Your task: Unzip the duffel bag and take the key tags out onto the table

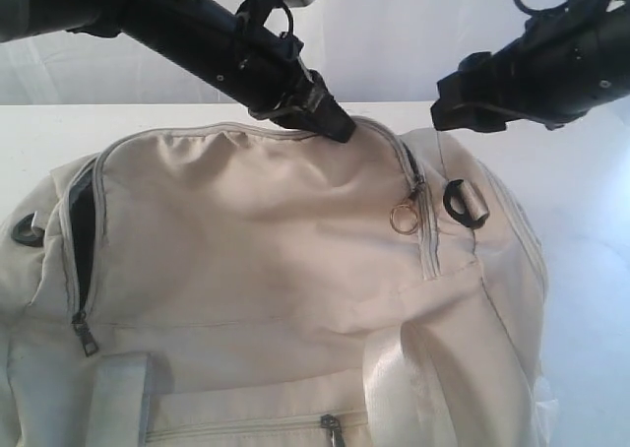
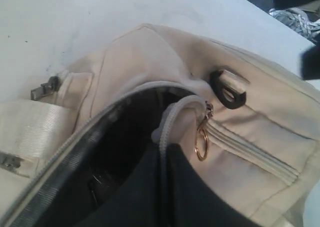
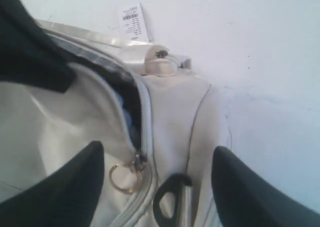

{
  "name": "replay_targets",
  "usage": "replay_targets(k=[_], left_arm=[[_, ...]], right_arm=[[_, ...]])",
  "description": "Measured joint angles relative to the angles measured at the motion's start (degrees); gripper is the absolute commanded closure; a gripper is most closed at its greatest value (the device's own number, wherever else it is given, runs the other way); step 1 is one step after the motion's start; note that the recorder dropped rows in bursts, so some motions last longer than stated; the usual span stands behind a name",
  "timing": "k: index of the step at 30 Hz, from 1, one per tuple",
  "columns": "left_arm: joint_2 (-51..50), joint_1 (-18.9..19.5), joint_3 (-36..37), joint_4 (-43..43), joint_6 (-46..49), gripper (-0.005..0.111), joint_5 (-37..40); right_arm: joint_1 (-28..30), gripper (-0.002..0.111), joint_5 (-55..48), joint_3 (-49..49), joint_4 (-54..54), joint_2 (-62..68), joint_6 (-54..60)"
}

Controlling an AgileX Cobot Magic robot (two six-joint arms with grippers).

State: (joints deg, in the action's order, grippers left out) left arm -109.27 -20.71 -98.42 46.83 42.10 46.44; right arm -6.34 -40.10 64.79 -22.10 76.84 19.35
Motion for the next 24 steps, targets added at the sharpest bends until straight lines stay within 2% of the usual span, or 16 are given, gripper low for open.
replay_targets(k=[7, 13, 14, 16, 17, 19, 20, 24], left_arm=[[0.59, 0.00, 0.00, -0.48, 0.00, 0.107, 5.18], [2.01, 0.00, 0.00, -1.51, 0.14, 0.107, 7.23], [2.22, 0.00, 0.00, -1.51, 0.14, 0.107, 7.64], [2.31, 0.00, 0.00, -1.51, 0.14, 0.107, 8.79], [2.35, 0.00, 0.00, -1.51, 0.14, 0.107, 9.42], [2.55, 0.00, 0.00, -1.51, 0.14, 0.107, 11.72], [2.67, 0.00, 0.00, -1.51, 0.14, 0.107, 12.63], [2.76, 0.00, 0.00, -1.51, 0.14, 0.107, 16.50]], right_arm=[[0.00, 0.049, -0.18, 5.81, -0.46, 11.61, 0.98], [0.00, 0.050, -1.31, 6.56, -3.26, 16.19, 4.23], [0.00, 0.053, -1.31, 6.56, -3.40, 16.74, 4.53], [0.00, 0.066, -1.18, 6.59, -3.48, 17.66, 4.92], [0.00, 0.083, -0.92, 6.59, -3.53, 17.99, 5.03], [0.00, 0.104, 0.56, 6.59, -3.63, 18.60, 5.27], [0.00, 0.108, 1.13, 6.59, -3.63, 18.69, 5.26], [0.00, 0.108, 3.01, 6.59, -3.94, 18.73, 5.26]])
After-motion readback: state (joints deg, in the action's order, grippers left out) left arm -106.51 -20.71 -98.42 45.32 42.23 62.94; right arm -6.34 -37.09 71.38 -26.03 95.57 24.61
